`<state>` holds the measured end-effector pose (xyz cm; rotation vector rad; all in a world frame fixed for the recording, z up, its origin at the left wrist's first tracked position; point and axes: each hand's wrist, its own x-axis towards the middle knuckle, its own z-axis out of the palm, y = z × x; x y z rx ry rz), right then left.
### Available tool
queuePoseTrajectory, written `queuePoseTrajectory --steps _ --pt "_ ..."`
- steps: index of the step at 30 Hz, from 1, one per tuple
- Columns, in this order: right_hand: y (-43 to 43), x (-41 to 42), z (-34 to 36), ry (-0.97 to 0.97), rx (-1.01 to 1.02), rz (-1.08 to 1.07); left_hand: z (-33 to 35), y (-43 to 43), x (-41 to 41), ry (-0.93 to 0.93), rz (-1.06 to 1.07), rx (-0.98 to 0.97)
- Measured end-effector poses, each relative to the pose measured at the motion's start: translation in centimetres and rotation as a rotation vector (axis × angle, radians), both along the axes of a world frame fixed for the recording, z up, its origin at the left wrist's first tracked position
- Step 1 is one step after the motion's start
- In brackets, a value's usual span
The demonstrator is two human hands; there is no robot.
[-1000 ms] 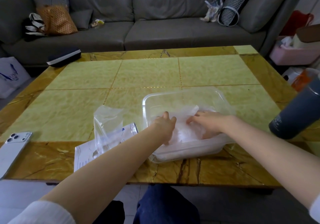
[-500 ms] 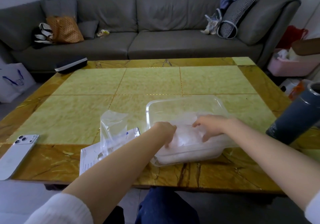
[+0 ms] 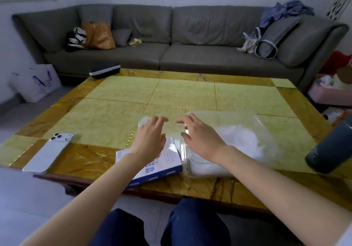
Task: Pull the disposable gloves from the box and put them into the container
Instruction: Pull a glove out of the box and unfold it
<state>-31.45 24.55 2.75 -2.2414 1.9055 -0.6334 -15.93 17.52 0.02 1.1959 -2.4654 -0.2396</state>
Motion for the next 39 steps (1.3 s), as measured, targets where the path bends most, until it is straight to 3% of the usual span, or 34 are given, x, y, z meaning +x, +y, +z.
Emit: queuePoseTrajectory --steps 5,11,18,26,33,36,39 --pt "-2.3 5.1 -1.9 -0.173 0.255 -0.070 -3.3 -0.4 5.3 -0.181 0.239 0.216" --pt "-4.9 8.1 -4.5 -0.402 0.529 -0.279 -5.9 -0.8 7.7 -0.376 0.217 0.402" --pt "-6.7 9.0 -6.4 -0.461 0.384 -0.363 -6.6 -0.8 8.2 -0.357 0.169 0.433" --pt "-7.3 6.5 -1.4 -0.534 0.051 -0.359 -6.4 -0.6 8.1 -0.366 0.173 0.442" --pt "-5.9 3.0 2.5 -0.443 -0.133 -0.372 -5.5 -0.7 8.1 -0.325 0.150 0.494" --pt "-4.6 1.9 3.2 -0.476 -0.121 -0.310 -3.6 -0.9 7.6 -0.179 0.117 0.535" --pt "-3.1 1.2 3.3 -0.466 -0.079 -0.225 -0.6 -1.3 6.7 0.176 0.043 0.674"
